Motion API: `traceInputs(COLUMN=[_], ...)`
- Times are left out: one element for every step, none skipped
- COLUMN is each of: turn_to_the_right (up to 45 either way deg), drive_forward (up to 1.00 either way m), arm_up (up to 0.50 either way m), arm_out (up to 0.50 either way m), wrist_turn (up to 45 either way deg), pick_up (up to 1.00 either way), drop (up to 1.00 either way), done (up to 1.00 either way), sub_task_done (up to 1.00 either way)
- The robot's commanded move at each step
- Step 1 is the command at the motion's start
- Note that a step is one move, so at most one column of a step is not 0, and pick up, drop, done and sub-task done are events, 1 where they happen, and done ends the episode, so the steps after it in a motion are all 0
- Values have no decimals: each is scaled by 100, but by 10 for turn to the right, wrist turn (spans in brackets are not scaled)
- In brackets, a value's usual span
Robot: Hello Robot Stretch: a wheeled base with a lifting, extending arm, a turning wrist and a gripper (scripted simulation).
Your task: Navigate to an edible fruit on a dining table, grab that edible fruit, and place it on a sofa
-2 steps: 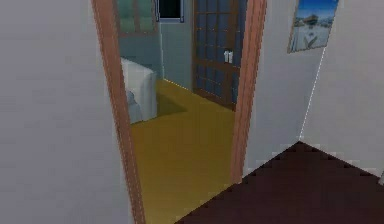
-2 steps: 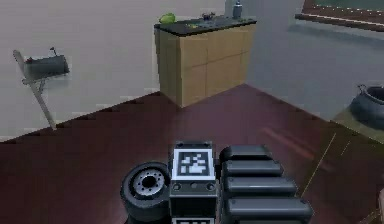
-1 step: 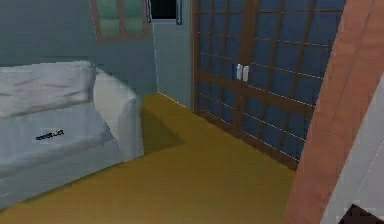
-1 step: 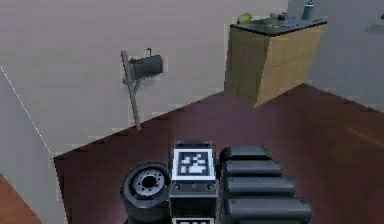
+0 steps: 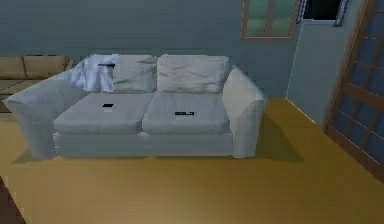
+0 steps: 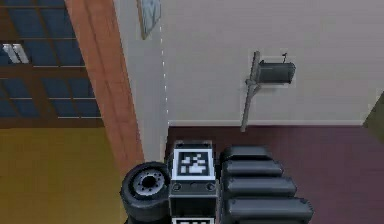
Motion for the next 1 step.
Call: traceInputs(turn_to_the_right=[0], drive_forward=[35], arm_up=[0], arm_out=[0], wrist_turn=[0], pick_up=[0], drop=[0], done=[0], sub_task_done=[0])
